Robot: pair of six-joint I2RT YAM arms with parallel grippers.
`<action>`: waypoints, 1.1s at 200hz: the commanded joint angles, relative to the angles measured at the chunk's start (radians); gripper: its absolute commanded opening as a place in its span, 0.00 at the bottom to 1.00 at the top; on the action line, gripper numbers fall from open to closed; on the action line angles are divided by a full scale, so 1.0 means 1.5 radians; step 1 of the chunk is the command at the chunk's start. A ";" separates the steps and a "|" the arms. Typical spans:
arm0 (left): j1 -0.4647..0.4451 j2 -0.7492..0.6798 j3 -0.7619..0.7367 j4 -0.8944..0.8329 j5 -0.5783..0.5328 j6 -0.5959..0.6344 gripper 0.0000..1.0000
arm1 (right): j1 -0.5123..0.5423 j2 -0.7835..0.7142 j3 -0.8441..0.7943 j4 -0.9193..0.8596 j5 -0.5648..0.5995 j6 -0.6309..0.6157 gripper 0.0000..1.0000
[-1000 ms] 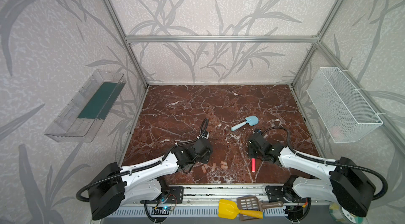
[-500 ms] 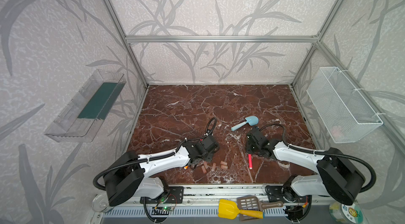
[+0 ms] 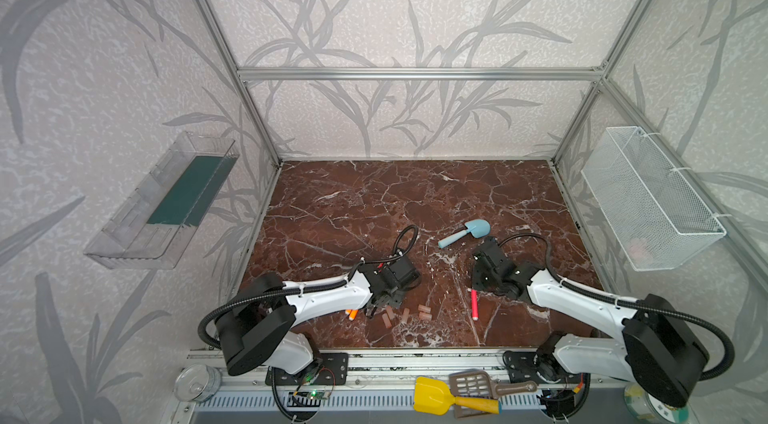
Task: Insert the pens into the pen caps
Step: 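Lower the capped marker with the right gripper while the left gripper moves to markers, then grasp the purple marker with the left gripper while the right gripper draws back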
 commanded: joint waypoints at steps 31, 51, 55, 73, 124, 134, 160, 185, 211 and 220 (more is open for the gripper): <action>-0.002 0.022 0.009 -0.030 -0.029 -0.017 0.37 | 0.004 -0.083 0.026 -0.072 -0.002 -0.004 0.32; -0.002 0.020 0.006 -0.030 -0.030 -0.020 0.37 | 0.016 -0.110 0.037 -0.083 0.000 -0.005 0.32; -0.002 0.020 0.005 -0.030 -0.031 -0.021 0.37 | 0.018 -0.114 0.039 -0.085 0.000 -0.004 0.32; -0.002 0.023 0.004 -0.030 -0.034 -0.026 0.37 | 0.029 -0.128 0.048 -0.093 0.001 -0.002 0.32; -0.002 0.039 0.004 -0.023 -0.030 -0.030 0.37 | 0.050 -0.142 0.065 -0.115 0.012 0.002 0.32; -0.002 0.046 0.006 -0.022 -0.027 -0.029 0.37 | 0.055 -0.147 0.062 -0.112 0.013 0.005 0.32; -0.001 0.060 0.012 -0.021 -0.026 -0.028 0.34 | 0.064 -0.152 0.063 -0.109 0.018 0.009 0.32; -0.002 0.058 0.010 -0.017 -0.026 -0.026 0.28 | 0.073 -0.149 0.070 -0.111 0.022 0.012 0.32; -0.002 0.073 0.017 -0.024 -0.038 -0.027 0.21 | 0.083 -0.154 0.062 -0.097 0.025 0.022 0.32; -0.002 0.080 0.021 -0.025 -0.040 -0.027 0.19 | 0.088 -0.158 0.055 -0.085 0.021 0.030 0.32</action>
